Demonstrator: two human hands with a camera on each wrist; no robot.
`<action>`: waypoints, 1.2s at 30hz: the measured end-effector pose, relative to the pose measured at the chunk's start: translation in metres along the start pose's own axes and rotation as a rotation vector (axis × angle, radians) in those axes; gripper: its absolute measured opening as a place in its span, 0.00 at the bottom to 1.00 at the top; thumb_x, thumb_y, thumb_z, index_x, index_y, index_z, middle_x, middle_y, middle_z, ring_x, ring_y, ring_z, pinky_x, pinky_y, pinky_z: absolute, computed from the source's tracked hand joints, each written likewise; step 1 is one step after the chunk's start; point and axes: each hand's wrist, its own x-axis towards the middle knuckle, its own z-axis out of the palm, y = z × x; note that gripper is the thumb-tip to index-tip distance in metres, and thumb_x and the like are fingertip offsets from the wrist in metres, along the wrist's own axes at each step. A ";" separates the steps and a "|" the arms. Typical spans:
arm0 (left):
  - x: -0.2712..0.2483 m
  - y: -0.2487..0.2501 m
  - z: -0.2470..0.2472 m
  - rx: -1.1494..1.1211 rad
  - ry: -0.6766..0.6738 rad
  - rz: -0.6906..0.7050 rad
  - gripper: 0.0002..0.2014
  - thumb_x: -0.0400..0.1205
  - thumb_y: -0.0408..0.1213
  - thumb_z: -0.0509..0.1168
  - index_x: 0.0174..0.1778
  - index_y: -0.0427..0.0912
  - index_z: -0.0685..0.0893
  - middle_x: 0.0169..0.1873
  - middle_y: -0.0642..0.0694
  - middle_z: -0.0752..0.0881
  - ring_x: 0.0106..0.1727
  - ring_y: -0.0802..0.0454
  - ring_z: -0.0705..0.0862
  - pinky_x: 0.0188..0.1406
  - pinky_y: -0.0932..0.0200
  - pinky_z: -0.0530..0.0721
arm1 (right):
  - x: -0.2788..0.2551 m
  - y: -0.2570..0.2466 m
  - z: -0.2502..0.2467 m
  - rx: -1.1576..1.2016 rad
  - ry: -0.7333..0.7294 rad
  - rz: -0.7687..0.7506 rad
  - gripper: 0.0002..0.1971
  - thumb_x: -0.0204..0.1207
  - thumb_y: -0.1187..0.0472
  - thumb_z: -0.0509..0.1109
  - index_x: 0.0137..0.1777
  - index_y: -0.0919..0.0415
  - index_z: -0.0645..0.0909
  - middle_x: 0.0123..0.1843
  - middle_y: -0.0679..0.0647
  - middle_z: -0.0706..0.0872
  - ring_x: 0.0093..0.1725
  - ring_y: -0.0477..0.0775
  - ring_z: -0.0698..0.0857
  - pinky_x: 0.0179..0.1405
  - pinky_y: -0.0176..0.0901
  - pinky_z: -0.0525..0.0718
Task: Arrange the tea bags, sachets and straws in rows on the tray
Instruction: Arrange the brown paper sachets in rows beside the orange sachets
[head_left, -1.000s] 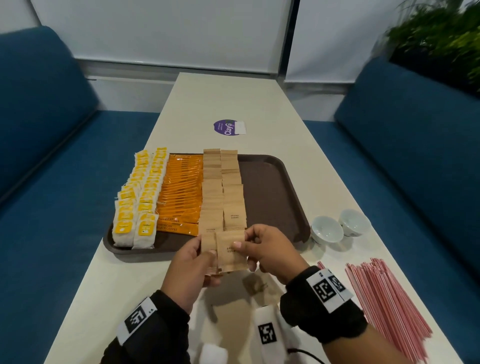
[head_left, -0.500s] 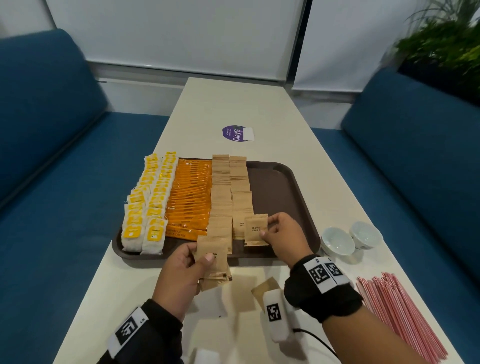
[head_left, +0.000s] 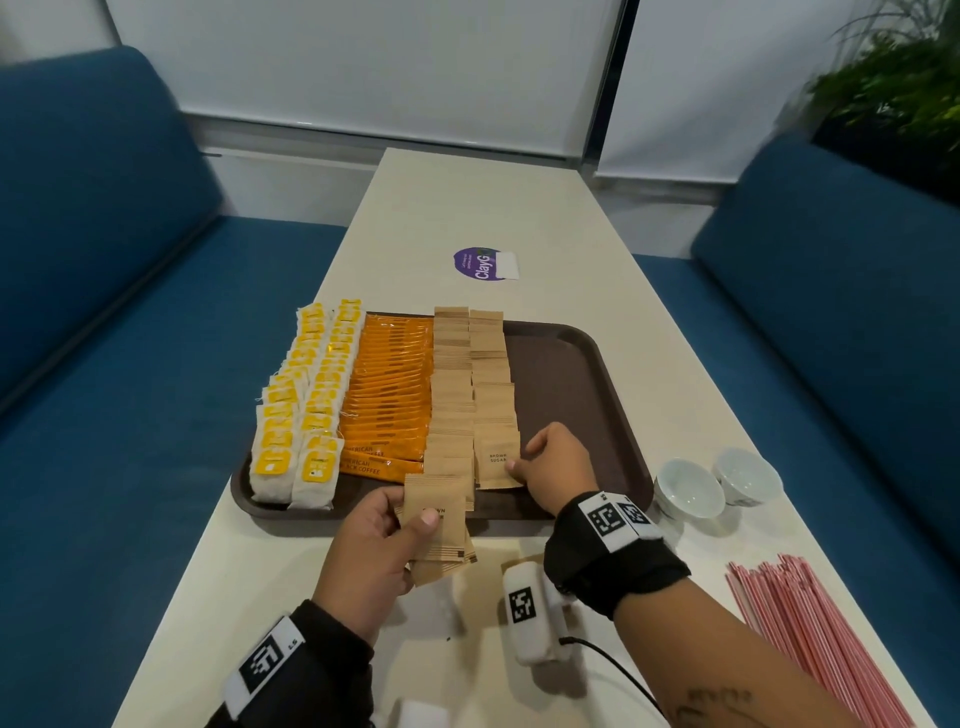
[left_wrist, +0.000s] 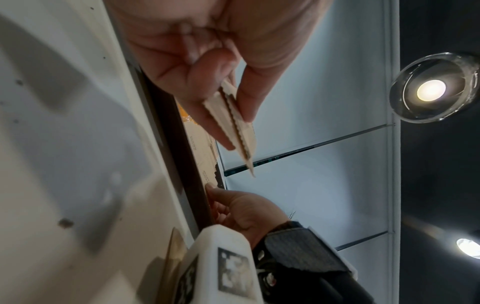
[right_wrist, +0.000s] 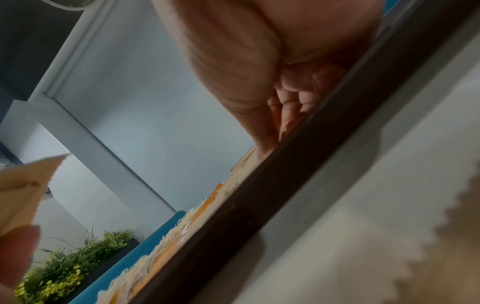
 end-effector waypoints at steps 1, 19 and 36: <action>0.000 -0.001 0.000 0.012 -0.002 0.002 0.07 0.81 0.27 0.63 0.51 0.41 0.80 0.45 0.43 0.88 0.41 0.45 0.86 0.15 0.70 0.75 | 0.000 -0.001 0.000 -0.009 -0.005 0.000 0.11 0.74 0.59 0.75 0.46 0.57 0.73 0.48 0.51 0.79 0.45 0.48 0.78 0.44 0.38 0.73; -0.006 -0.002 0.016 0.054 -0.094 0.014 0.13 0.75 0.24 0.69 0.52 0.40 0.78 0.46 0.43 0.87 0.42 0.48 0.86 0.21 0.66 0.82 | -0.071 0.016 -0.068 0.048 -0.284 -0.153 0.09 0.73 0.53 0.75 0.39 0.55 0.80 0.32 0.46 0.84 0.26 0.39 0.78 0.24 0.26 0.74; -0.013 -0.002 0.007 0.125 -0.077 0.025 0.11 0.81 0.23 0.61 0.50 0.43 0.82 0.39 0.44 0.86 0.26 0.60 0.82 0.14 0.69 0.66 | -0.073 0.005 -0.056 0.474 -0.332 -0.079 0.06 0.77 0.65 0.71 0.38 0.61 0.79 0.31 0.52 0.83 0.28 0.46 0.77 0.19 0.31 0.70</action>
